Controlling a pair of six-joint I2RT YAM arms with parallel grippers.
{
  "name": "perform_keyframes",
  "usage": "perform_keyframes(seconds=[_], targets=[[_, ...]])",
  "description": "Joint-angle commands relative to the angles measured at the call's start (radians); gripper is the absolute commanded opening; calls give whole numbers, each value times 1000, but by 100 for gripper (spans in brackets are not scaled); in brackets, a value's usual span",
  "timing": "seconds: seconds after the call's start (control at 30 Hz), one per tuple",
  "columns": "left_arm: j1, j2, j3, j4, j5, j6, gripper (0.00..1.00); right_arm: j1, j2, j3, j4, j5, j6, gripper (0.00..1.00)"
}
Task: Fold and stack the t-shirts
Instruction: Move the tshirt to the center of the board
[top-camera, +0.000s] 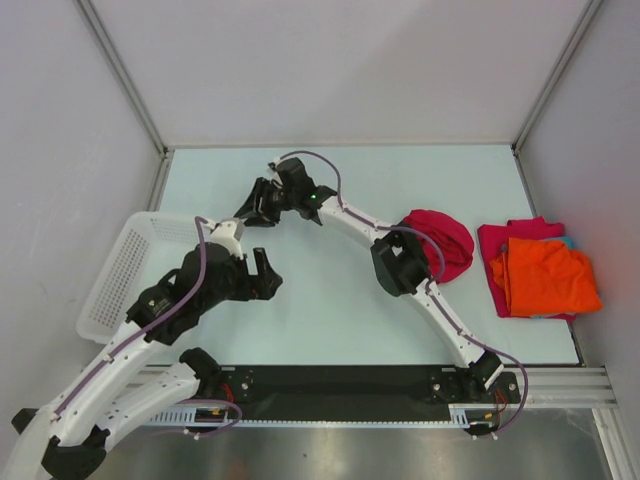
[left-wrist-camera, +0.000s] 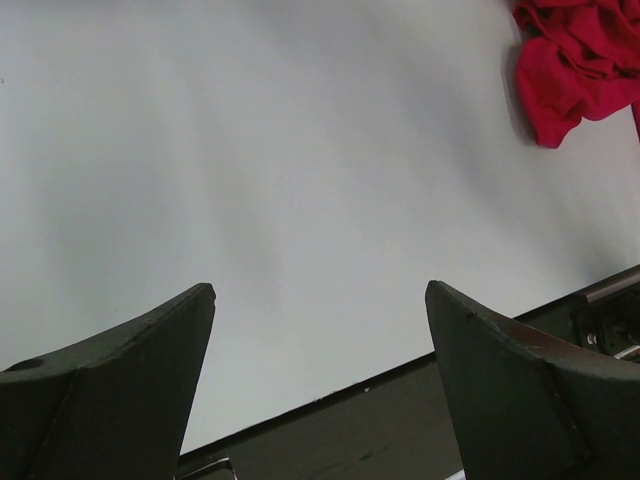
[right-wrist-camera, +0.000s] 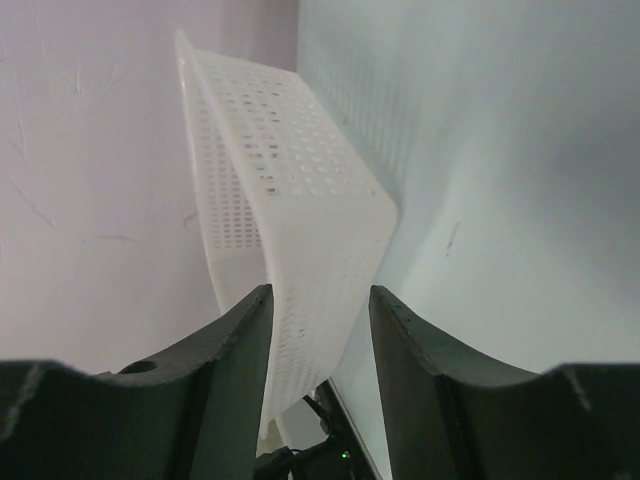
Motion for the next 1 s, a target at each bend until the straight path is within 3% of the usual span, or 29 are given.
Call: perform_keyframes(seconds=[0.0,0.97], targets=[[5,-5,-8,31,15,0,92,-22,-58,-23,20,-6,-15,48],[5,21,-8,32,11,24,92,80,158,101,104,-101,99,40]])
